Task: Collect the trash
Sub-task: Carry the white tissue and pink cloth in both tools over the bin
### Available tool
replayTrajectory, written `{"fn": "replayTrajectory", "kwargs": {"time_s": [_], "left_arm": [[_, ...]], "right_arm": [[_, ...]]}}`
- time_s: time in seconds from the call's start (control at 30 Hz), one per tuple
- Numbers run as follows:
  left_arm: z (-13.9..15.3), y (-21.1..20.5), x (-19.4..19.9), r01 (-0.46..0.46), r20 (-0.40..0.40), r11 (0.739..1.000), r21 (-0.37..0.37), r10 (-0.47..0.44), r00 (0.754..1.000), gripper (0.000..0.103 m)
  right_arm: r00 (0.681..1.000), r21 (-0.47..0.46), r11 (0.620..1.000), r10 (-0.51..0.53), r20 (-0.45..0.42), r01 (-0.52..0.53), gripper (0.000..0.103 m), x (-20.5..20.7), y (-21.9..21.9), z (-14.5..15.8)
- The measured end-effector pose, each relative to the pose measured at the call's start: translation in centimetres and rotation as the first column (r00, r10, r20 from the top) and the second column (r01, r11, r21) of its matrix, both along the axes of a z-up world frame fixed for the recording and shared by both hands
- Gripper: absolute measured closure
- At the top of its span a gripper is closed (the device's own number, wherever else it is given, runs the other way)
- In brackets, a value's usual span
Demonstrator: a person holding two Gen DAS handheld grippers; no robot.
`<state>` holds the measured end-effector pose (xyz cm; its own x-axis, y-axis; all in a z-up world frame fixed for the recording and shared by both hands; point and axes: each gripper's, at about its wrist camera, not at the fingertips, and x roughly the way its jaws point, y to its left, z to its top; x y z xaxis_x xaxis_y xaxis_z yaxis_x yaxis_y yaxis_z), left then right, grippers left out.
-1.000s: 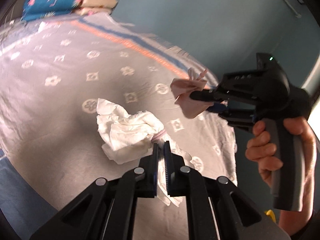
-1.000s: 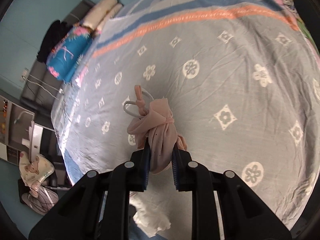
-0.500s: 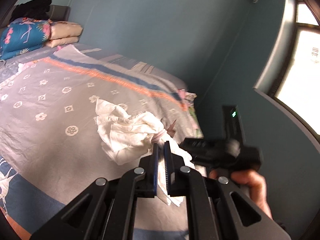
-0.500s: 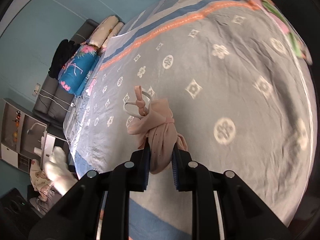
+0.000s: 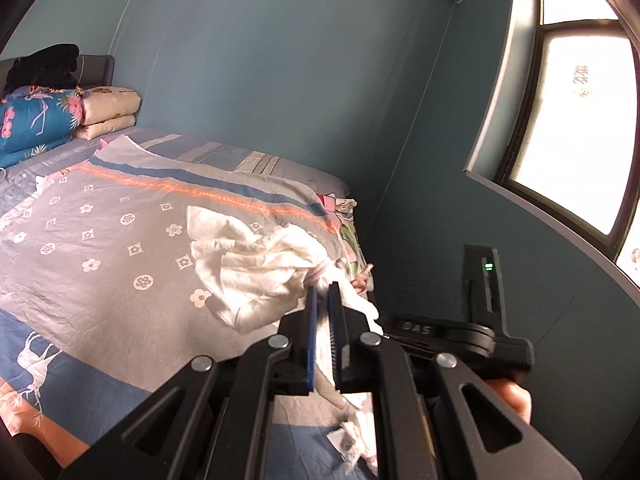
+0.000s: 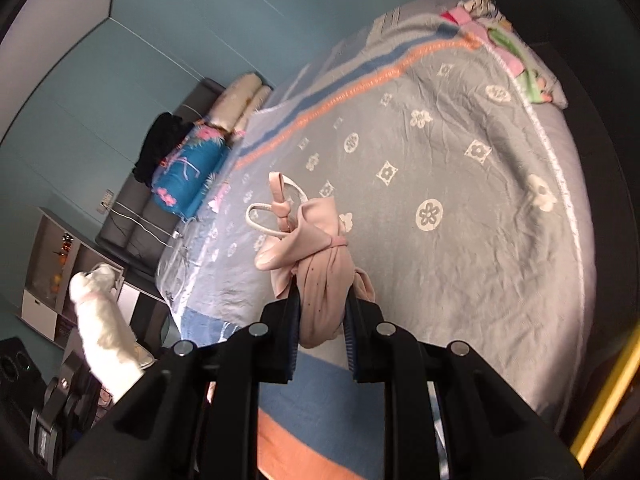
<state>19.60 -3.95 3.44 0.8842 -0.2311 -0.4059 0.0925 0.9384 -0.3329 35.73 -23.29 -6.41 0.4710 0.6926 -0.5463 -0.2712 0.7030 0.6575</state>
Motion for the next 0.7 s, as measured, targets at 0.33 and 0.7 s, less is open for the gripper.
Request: {"fn": "replayTrajectory", "kwargs": {"time_s": [0.33,0.7], "left_arm": [[1.8,-3.5,-3.6,0.054,0.023,0.997,0.047,-0.056,0.998,0.098],[3.8,-8.7,-6.5,0.110,0.103,0.985,0.132,-0.124,0.987,0.098]], "right_arm": [[0.995,0.048,0.996,-0.079,0.060,0.076,0.084,-6.0,-5.8,2.1],[0.951,0.061,0.966,-0.259,0.171,0.252,0.084,-14.0,-13.0,4.0]]}}
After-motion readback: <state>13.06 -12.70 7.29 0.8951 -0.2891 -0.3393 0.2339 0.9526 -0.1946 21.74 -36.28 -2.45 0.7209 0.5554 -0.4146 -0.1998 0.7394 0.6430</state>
